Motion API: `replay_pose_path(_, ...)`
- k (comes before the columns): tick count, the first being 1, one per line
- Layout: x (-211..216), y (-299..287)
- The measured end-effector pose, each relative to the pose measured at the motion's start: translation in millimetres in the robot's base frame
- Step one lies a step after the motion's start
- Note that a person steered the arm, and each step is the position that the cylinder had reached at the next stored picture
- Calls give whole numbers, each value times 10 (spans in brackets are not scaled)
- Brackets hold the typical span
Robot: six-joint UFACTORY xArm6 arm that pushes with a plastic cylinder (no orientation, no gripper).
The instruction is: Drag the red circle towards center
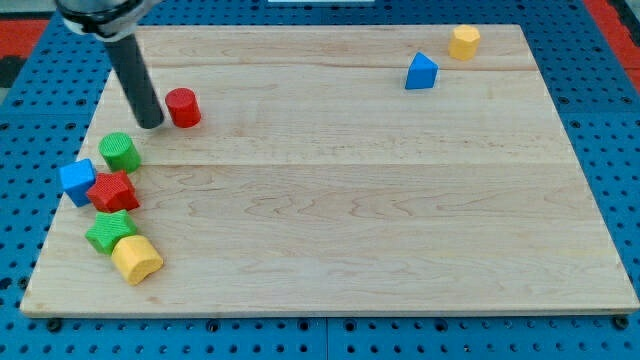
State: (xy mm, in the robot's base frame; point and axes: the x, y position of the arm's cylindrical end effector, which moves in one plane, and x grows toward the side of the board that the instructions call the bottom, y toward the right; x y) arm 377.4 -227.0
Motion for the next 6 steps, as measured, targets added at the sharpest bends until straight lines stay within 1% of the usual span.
replay_pose_path(1,-261,-38)
replay_pose_path(2,-438,522)
replay_pose_path(3,-404,1313)
replay_pose_path(4,-299,263)
replay_pose_path(5,-142,296)
replay_pose_path(6,-155,1233)
